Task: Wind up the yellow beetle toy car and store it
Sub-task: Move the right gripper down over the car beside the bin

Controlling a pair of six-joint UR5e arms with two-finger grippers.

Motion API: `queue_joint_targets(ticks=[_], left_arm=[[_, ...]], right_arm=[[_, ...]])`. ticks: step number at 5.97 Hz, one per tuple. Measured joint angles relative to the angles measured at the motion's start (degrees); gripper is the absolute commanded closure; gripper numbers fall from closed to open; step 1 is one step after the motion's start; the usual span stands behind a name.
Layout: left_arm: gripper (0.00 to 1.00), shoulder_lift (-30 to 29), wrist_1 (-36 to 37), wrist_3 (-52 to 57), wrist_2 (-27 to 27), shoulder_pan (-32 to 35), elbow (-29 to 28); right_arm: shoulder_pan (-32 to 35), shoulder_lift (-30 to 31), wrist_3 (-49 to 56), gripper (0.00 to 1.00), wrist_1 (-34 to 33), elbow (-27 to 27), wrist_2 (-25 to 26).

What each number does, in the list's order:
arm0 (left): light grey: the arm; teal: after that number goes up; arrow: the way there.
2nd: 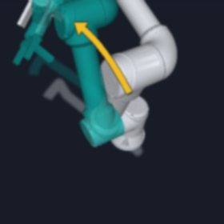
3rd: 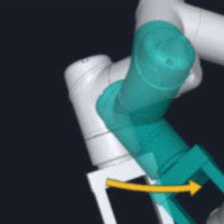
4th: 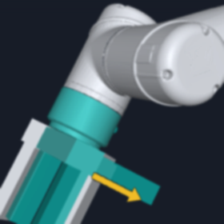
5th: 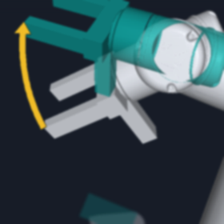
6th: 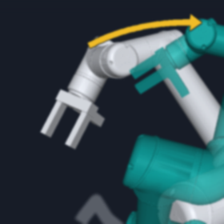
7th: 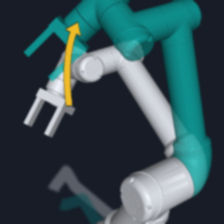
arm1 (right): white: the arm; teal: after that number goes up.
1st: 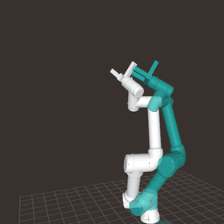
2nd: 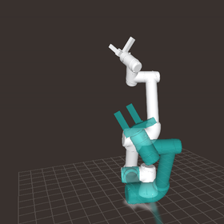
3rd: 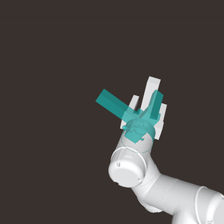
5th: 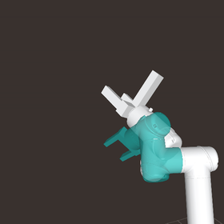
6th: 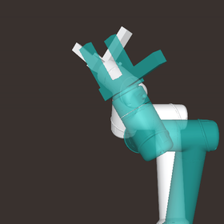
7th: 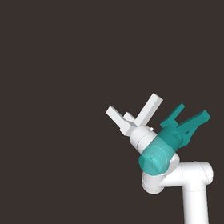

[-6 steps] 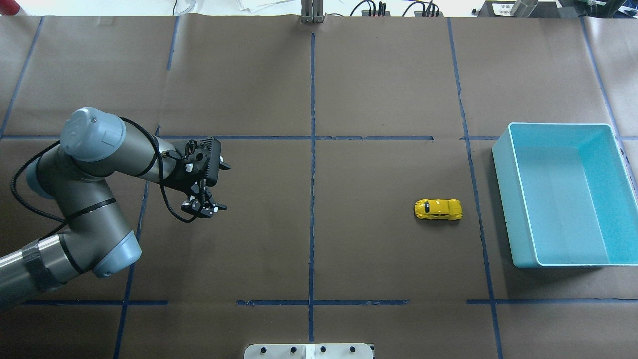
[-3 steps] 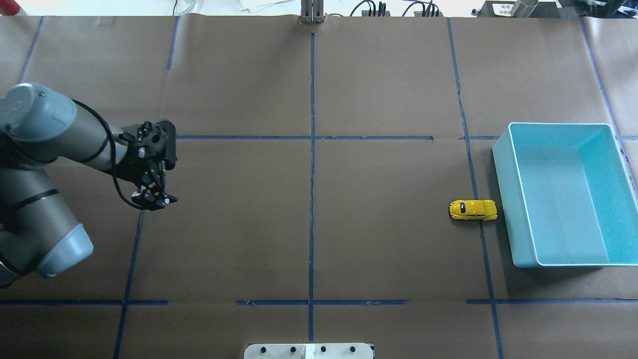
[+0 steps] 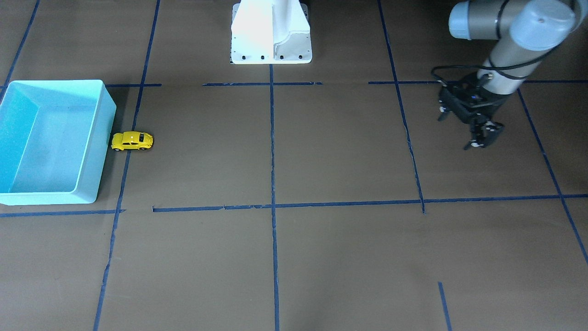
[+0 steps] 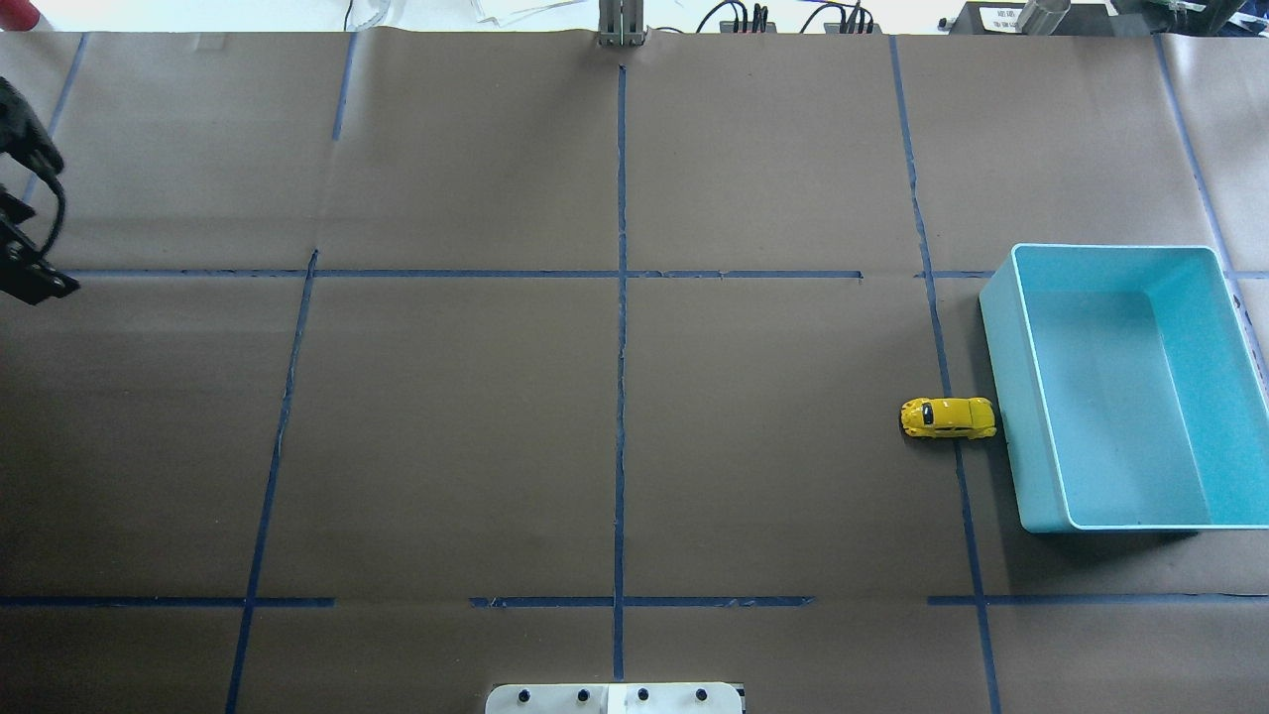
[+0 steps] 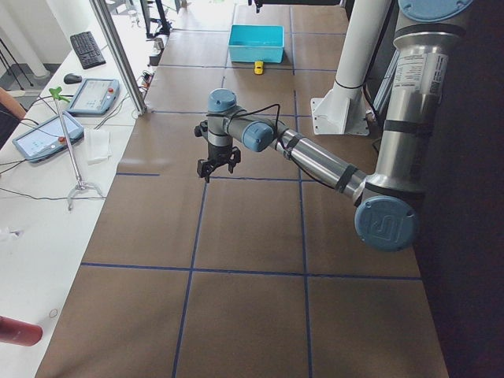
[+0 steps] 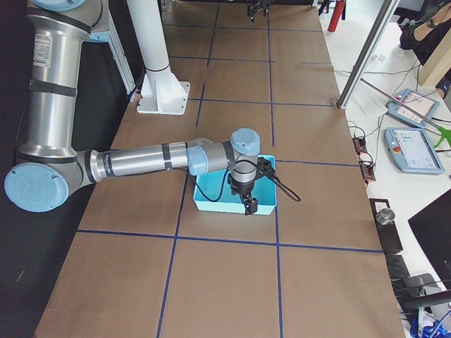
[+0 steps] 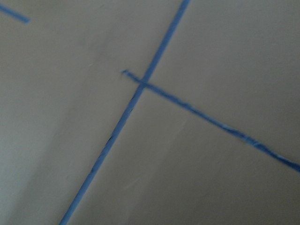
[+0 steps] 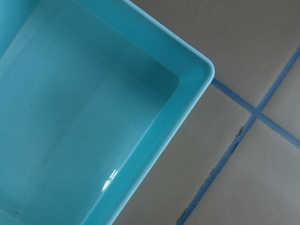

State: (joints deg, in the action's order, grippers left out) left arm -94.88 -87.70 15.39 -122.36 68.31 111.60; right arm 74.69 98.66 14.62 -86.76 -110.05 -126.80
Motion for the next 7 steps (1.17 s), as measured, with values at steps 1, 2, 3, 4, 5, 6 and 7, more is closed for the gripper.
queue_joint_targets(ticks=[1,2,3,4,5,6,7], left_arm=[[0.00,1.7,3.8,-0.3,-4.4,6.1,-0.5],[0.00,3.9,6.9,-0.5,-10.7,12.7,-1.8],[0.00,6.5,8.3,-0.5,-14.3,18.3,-3.8],[0.00,8.1,8.8,-0.6,-15.3,21.8,-5.7],[0.00,8.7,8.9,-2.0,-15.5,23.3,-6.8],[0.00,8.6,8.9,-7.2,-15.5,23.8,-7.1],[0.00,8.3,8.7,-12.2,-15.1,23.8,-7.1]], right_arm=[[-1.0,0.0,0.1,0.00,-0.1,-2.9,-0.8],[-1.9,0.0,0.1,0.00,-1.0,-5.4,-4.4],[-2.8,-0.7,-0.1,0.00,-1.8,-6.0,-9.2],[-3.4,-3.4,-0.4,0.00,-2.0,-6.3,-12.2],[-5.7,-8.8,-0.4,0.00,-2.2,-6.7,-14.0],[-9.0,-14.4,-0.2,0.00,-2.4,-7.7,-14.9],[-10.2,-16.9,0.1,0.00,-1.8,-9.1,-14.8]])
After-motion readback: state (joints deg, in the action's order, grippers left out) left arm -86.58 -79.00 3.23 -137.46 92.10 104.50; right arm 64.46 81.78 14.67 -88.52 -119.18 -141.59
